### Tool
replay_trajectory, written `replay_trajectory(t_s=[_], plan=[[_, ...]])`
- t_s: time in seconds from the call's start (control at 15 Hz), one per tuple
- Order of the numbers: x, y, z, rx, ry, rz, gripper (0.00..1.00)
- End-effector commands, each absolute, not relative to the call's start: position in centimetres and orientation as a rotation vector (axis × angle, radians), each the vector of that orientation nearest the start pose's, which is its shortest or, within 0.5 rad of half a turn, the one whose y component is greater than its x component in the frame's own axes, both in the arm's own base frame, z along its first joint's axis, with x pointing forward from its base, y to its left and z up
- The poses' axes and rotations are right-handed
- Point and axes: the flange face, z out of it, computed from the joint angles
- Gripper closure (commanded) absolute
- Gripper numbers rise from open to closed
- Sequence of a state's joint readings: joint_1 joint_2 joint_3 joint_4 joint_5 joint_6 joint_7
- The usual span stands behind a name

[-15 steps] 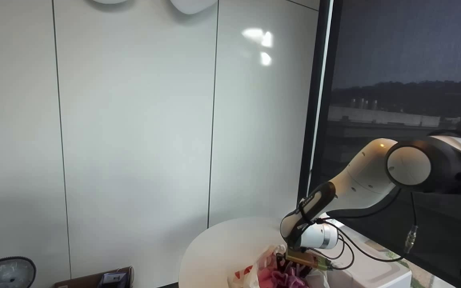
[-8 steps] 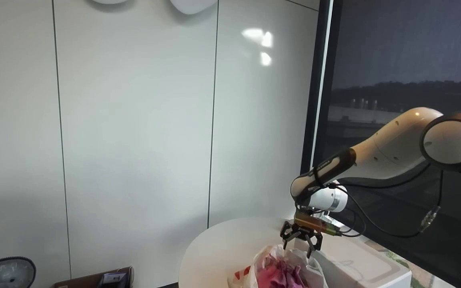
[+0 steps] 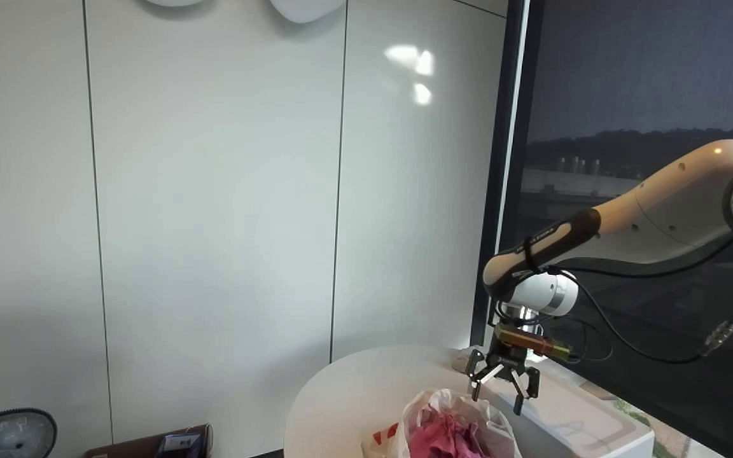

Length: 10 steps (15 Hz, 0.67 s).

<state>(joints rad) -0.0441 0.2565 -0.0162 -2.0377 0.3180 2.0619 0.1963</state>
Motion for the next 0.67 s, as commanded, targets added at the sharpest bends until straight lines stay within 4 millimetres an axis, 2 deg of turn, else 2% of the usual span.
replay_trajectory(t_s=[0.0, 0.2, 0.6], plan=[[52.6, 1.0, 28.4, -2.847, 0.417, 0.453, 0.0], [50.8, 4.1, 25.4, -2.889, 0.293, 0.428, 0.0], [49.0, 11.6, 23.1, -2.919, 0.093, 0.207, 0.0]])
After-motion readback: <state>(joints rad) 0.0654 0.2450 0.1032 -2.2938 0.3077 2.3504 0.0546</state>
